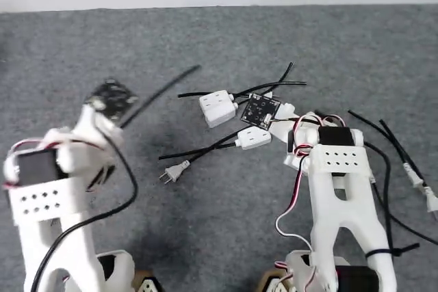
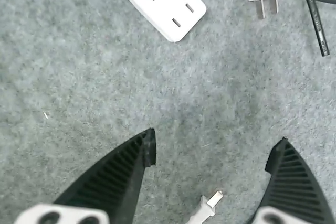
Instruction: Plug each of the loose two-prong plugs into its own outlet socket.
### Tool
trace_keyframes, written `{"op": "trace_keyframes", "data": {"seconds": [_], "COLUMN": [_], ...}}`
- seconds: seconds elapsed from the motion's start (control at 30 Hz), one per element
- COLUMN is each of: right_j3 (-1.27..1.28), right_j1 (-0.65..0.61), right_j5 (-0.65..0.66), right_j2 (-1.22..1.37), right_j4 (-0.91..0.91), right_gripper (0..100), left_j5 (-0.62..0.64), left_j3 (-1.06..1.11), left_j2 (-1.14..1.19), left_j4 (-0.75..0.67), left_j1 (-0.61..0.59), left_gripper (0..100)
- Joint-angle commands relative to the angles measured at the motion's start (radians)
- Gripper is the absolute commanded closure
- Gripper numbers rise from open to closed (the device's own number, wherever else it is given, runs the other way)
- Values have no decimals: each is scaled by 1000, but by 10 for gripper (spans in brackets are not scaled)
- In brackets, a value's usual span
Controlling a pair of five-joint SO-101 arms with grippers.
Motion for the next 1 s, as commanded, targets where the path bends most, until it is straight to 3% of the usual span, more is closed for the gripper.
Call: {"op": "trace_keyframes", "data": {"seconds": [0.0,0.17,0.6,0.77,0.87,0.97], "right_j3": [-11,-9,34,34,31,-15], "right_j1": [-13,-13,-191,-203,-260,-317], "right_j5": [-41,-173,-204,-313,-298,-259], "right_j2": [-8,-1,1,2,15,77], "right_j4": [-24,-107,-147,-254,-263,-263], "right_gripper": [649,649,649,649,649,649], "left_j5": [20,147,153,117,-23,-77], "left_j3": [82,265,664,731,771,791], "left_j2": [-40,-34,-32,-32,-32,-32], "left_j4": [-192,-502,-1051,-1122,-1126,-1126], "left_j1": [-204,-434,-649,-700,-698,-700], "left_gripper": [987,987,987,986,984,960]}}
